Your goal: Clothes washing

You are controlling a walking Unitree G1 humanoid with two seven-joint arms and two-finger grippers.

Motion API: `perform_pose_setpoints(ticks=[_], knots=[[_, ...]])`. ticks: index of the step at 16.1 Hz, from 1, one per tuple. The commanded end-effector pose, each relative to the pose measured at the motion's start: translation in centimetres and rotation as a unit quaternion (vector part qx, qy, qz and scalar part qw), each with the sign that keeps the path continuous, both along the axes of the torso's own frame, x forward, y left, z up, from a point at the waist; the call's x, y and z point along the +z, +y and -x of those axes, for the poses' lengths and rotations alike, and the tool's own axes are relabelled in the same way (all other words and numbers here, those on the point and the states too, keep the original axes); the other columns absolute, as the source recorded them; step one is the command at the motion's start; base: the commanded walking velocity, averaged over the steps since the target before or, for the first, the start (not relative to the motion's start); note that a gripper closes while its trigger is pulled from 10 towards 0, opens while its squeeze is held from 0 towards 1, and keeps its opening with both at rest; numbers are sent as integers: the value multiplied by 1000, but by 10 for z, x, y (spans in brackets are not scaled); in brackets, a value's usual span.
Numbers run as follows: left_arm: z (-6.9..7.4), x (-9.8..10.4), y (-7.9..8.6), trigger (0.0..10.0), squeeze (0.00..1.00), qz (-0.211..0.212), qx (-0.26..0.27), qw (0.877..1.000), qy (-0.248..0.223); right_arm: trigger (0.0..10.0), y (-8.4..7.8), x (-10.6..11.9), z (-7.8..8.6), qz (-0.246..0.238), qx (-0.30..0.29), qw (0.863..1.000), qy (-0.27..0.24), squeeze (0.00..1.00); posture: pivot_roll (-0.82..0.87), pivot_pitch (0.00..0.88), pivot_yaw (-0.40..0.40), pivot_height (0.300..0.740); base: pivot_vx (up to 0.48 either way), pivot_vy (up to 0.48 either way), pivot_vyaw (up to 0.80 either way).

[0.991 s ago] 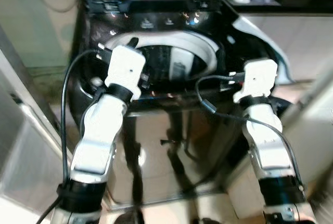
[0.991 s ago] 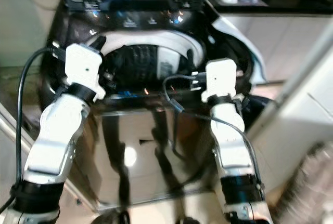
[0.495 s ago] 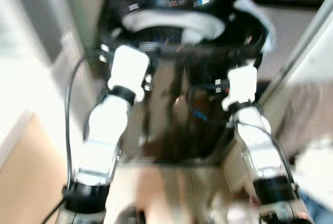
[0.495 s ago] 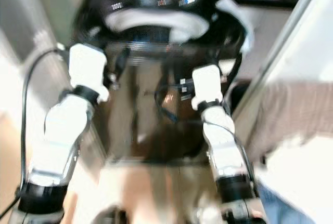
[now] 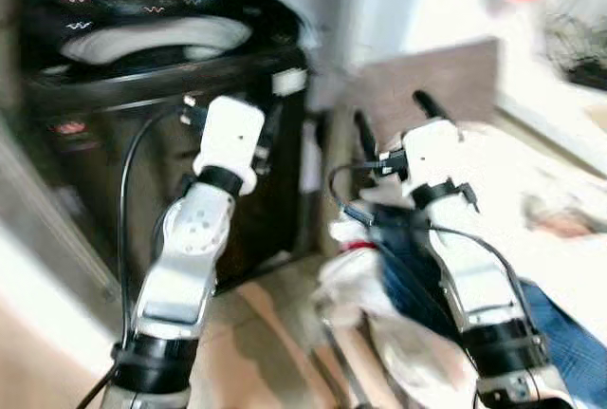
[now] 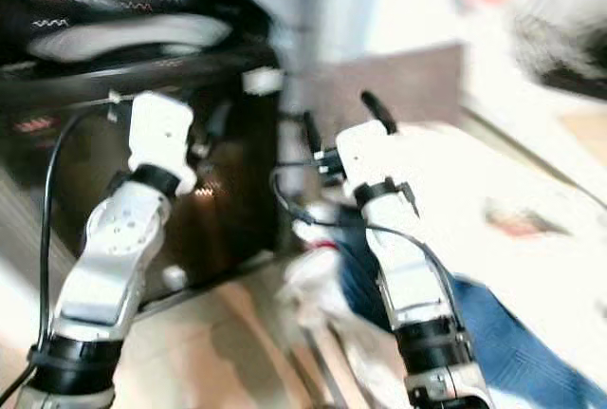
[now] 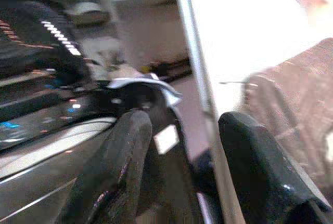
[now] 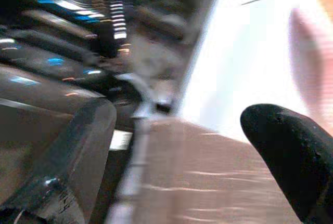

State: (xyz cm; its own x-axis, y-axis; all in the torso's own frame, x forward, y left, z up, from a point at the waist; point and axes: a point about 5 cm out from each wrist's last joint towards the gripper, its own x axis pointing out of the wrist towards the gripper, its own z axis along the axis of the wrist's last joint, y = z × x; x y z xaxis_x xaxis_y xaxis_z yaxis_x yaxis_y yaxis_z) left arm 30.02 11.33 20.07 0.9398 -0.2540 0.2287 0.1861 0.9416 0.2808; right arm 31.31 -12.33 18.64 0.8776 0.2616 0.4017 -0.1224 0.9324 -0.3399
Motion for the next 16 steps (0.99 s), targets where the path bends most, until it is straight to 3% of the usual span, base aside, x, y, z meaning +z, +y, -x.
perform_pose_setpoints(ticks=[1,2,4,5,14,16], knots=[[-3,-2,-4,10000,0,-6,-6,1000,6,10000,-19,19,-3,-21,-49,998,-33,0,-35,2,-13,740,0,0,-775],[-5,-4,-2,10000,0,-9,-4,1000,12,10000,-30,16,-6,-42,-78,996,-15,0,-39,3,-11,740,0,0,-775],[-12,-9,3,10000,0,-19,-10,999,32,10000,-48,-15,-9,-80,-109,988,73,0,-49,3,-2,740,0,0,-778],[-14,-9,4,10000,0,-24,-13,999,33,10000,-52,-22,-7,-90,-122,985,87,0,-52,3,1,740,0,0,-781],[-33,-6,2,10000,0,-39,-35,998,30,10000,-59,3,10,-50,-162,985,6,0,-134,0,48,740,0,0,-781],[-36,-7,-2,10000,0,-44,-43,998,31,10000,-55,25,10,-33,-148,988,-34,0,-152,0,56,740,0,0,-778]])
